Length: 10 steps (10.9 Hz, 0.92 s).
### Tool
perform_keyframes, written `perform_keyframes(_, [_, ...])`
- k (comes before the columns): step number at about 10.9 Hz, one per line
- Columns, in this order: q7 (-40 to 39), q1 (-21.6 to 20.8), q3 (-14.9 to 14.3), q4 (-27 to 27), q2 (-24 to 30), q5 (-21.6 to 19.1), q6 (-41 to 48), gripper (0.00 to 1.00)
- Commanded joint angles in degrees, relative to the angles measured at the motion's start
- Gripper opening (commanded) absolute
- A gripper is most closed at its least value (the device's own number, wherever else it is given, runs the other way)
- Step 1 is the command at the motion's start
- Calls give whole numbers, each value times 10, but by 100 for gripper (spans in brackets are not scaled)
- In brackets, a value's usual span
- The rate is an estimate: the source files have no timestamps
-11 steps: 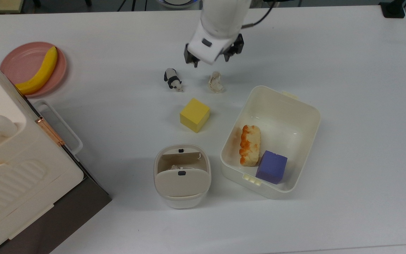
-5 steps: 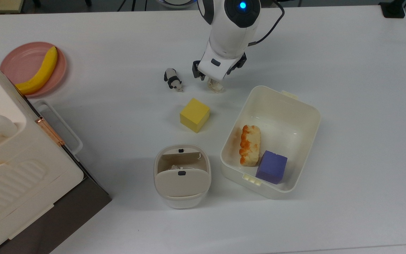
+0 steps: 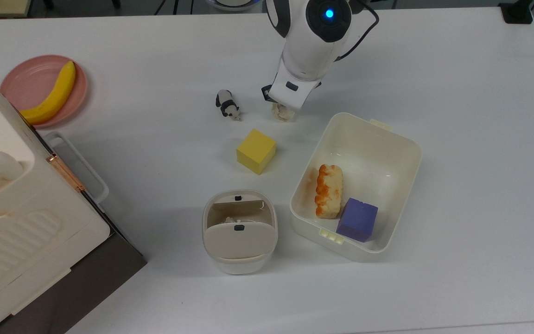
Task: Grab it up and put it in the trash
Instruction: 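Lift the white figurine up off the table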
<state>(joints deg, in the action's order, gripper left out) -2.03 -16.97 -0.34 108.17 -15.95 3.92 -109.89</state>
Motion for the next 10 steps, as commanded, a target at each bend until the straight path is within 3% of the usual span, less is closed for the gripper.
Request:
perform_keyframes(1, [-45,-5,2,-11,30,4,47,0])
perform_keyframes(3, [-98,-4,2,-58,41,-9,133,0])
perform_keyframes(4, [-108,2,-5,-93,46,-41,155,0])
perform_keyframes(6, [-104,8,-34,-163,44,-71,151,0])
perform_keyframes(8, [-78,22,-55,-203,37,-111,86,0])
perform_keyframes(10, [3,32,-59,-202,21,-110,-65,0])
